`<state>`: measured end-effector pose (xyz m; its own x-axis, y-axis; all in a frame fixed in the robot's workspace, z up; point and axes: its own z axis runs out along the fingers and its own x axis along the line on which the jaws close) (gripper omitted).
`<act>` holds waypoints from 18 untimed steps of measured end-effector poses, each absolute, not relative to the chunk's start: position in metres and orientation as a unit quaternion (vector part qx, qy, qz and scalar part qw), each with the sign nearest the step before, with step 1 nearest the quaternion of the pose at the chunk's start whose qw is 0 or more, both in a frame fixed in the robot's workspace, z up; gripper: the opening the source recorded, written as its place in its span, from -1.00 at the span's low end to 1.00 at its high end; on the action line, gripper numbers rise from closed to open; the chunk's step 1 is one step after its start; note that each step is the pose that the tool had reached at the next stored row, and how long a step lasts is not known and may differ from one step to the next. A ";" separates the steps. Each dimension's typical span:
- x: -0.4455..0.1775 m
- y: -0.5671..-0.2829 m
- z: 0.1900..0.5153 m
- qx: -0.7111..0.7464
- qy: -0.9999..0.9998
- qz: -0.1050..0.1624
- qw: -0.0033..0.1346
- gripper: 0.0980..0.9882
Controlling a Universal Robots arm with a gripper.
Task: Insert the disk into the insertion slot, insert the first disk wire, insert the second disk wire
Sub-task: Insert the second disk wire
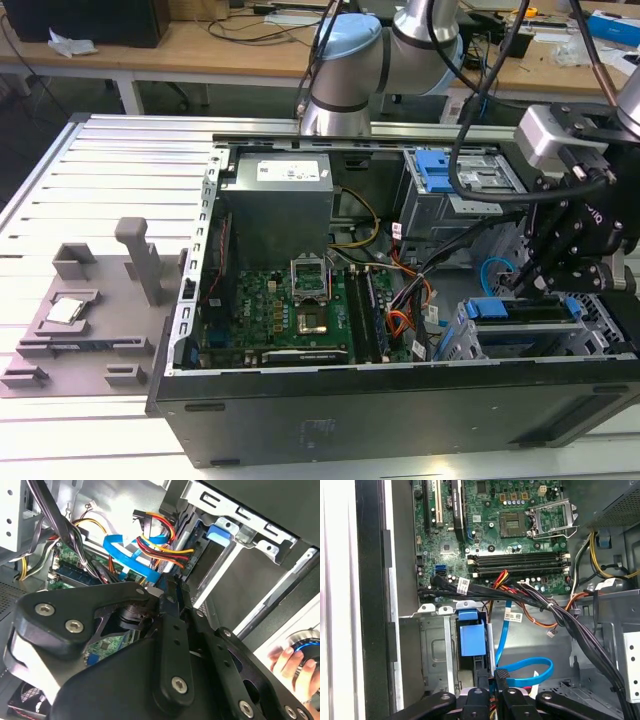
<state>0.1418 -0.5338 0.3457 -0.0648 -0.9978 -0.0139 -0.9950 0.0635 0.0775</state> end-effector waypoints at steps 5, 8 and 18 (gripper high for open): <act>0.144 -0.536 0.344 0.685 -0.728 -0.033 0.021 -0.85; 0.144 -0.537 0.343 0.685 -0.727 -0.033 0.022 -0.85; 0.146 -0.541 0.339 0.687 -0.725 -0.033 0.022 -0.85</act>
